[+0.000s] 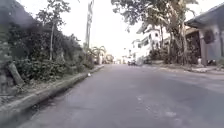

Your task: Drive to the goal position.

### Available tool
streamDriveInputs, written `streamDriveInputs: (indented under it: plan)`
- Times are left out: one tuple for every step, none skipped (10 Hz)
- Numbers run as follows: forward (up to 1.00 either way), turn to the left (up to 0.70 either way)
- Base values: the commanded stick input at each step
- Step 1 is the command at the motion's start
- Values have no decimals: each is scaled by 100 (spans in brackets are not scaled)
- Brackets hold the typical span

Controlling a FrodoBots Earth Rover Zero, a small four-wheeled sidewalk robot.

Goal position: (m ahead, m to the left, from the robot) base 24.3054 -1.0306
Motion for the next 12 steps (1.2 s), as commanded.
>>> streamDriveInputs:
  plan:
    - [100, 0]
    - [100, 0]
    - [100, 0]
    - [100, 0]
    - [100, 0]
    - [100, 0]
    - [100, 0]
    - [100, 0]
    - [100, 0]
    - [100, 0]
    - [100, 0]
    - [100, 0]
